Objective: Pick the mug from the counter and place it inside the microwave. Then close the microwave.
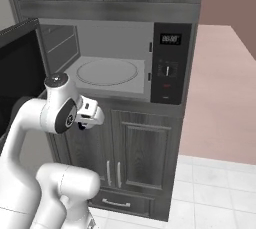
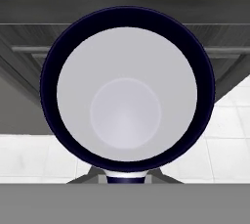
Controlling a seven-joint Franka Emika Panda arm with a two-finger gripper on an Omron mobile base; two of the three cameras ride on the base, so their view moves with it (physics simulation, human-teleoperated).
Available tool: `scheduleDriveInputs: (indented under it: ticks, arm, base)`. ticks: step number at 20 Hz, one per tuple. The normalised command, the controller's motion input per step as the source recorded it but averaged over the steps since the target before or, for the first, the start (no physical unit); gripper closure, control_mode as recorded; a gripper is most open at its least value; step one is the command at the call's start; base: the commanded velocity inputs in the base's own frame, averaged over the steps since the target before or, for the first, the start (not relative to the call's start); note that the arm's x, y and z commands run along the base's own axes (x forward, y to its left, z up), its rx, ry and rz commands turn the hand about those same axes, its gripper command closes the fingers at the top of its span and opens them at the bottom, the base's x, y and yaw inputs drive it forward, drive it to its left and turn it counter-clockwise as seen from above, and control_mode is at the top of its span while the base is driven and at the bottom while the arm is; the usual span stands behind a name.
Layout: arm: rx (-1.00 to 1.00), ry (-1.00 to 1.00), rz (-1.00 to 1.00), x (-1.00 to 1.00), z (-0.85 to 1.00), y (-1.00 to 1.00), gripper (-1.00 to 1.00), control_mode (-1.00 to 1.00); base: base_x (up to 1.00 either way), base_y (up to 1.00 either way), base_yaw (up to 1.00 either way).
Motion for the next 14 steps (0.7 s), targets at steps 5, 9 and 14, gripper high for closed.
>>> scheduleDriveInputs:
  ticks: [5, 9, 14]
  arm:
    - [-0.02, 0.03, 0.01, 0.03, 0.01, 0.01, 1.00, -1.00]
    - [0.02, -0.19, 0.06, -0.18, 0.15, 0.00, 1.00, -1.00]
    - [0.04, -0.34, 0.00, -0.07, 0.23, 0.00, 1.00, -1.00]
  base:
    - [0.00, 0.00, 0.00]
    - [0.00, 0.00, 0.00]
    - [0.00, 0.00, 0.00]
